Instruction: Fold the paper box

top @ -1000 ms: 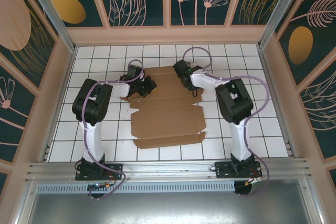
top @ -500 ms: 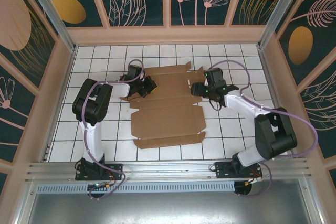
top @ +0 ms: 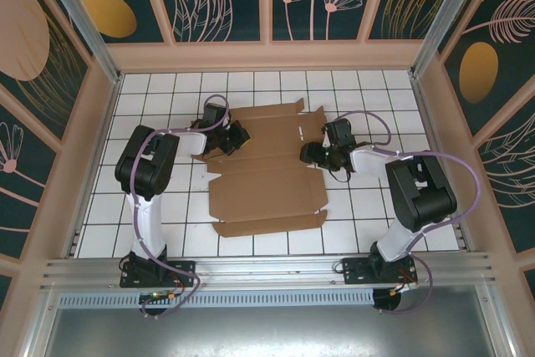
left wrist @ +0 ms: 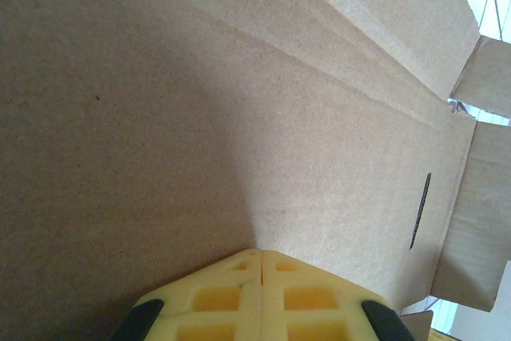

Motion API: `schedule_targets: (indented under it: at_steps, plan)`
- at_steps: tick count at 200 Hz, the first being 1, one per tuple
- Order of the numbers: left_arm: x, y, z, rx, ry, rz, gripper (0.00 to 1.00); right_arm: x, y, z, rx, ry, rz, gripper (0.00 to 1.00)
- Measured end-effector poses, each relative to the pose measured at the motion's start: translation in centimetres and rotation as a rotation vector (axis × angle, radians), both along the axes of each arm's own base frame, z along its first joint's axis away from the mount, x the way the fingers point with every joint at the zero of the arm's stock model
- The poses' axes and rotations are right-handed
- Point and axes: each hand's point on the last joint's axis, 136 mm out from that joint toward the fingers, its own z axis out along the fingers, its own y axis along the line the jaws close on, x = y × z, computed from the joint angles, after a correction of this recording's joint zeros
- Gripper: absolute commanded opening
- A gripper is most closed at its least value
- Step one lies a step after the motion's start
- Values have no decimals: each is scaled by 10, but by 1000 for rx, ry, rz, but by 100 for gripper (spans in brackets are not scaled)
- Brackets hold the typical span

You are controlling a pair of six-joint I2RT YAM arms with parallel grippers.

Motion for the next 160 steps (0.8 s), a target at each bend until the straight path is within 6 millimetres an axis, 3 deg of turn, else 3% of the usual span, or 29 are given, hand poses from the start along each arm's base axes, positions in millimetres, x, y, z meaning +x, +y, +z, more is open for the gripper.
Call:
schedule_targets:
  at_steps: [56,103,138,160]
  plan:
    - [0,0,0,0,0,0,0,0,16,22,47,-37,25,54]
    - [0,0,0,-1,0,0,0,-7,56,38,57,-66,122,53]
    - [0,0,0,-1,0,0,0,-8,70,17,41,-17,153,51]
    - [0,-1,0,-3,1,-2,0,-7,70,14,30,-16,154,58]
